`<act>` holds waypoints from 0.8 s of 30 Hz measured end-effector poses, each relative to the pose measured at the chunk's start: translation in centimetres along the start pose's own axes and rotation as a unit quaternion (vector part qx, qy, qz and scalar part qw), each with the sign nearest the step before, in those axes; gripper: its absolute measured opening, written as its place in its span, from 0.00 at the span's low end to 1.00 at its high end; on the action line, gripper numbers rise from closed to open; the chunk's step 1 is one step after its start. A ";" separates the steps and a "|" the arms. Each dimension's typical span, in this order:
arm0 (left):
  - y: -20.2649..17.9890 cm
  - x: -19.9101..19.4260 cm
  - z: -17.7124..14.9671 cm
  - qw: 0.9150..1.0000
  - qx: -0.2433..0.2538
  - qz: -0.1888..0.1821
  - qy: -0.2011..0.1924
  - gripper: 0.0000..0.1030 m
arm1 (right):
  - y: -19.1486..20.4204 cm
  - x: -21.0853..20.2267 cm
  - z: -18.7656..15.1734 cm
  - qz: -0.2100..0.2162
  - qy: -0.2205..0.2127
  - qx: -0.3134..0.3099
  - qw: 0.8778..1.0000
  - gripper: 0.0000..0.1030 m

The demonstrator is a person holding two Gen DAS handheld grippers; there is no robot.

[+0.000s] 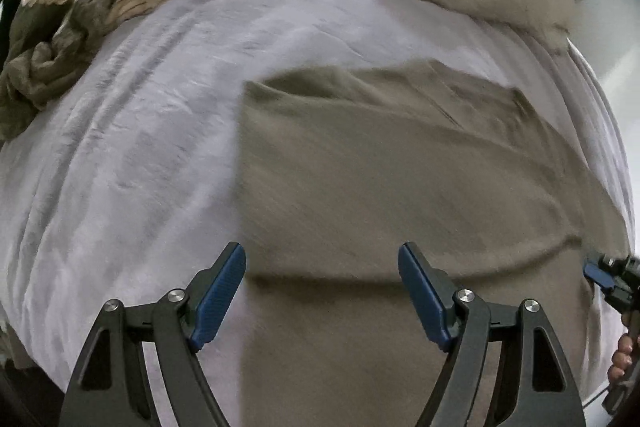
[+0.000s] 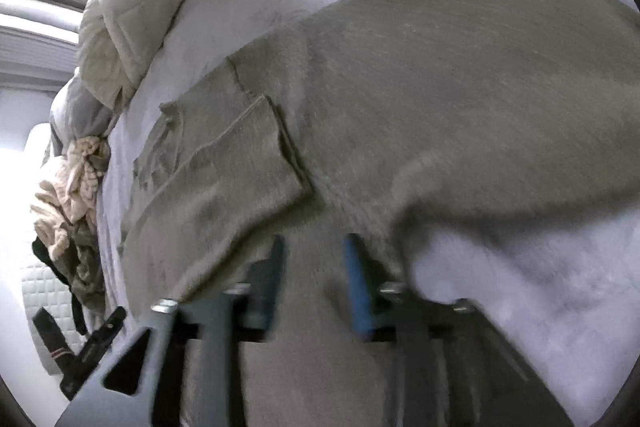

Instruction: Fold small clothes

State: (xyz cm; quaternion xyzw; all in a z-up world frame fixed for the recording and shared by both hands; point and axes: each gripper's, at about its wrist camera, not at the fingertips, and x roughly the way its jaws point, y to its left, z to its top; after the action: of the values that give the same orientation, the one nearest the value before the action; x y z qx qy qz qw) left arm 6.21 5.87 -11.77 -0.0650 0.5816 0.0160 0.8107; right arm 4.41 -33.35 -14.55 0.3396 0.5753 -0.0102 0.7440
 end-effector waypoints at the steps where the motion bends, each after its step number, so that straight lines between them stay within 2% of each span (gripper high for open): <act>1: -0.9 -0.1 -0.4 1.000 0.005 -0.004 0.005 0.76 | -0.2 -0.5 -0.3 0.009 0.000 0.003 1.000 0.58; 11: -10.5 -0.8 -4.1 0.994 0.081 -0.032 0.059 0.77 | -4.0 -4.0 -2.7 0.022 -0.006 0.049 0.999 0.61; 24: -17.2 -0.1 -5.9 0.987 0.135 -0.025 0.086 0.77 | -11.2 -7.4 -2.7 0.037 -0.038 0.122 0.991 0.61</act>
State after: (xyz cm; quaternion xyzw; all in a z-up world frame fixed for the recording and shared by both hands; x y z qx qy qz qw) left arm 2.40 -11.91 -12.06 0.0298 0.6440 -0.0888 0.7593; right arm -4.95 -43.35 -13.99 0.4486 0.5284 -0.0654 0.7179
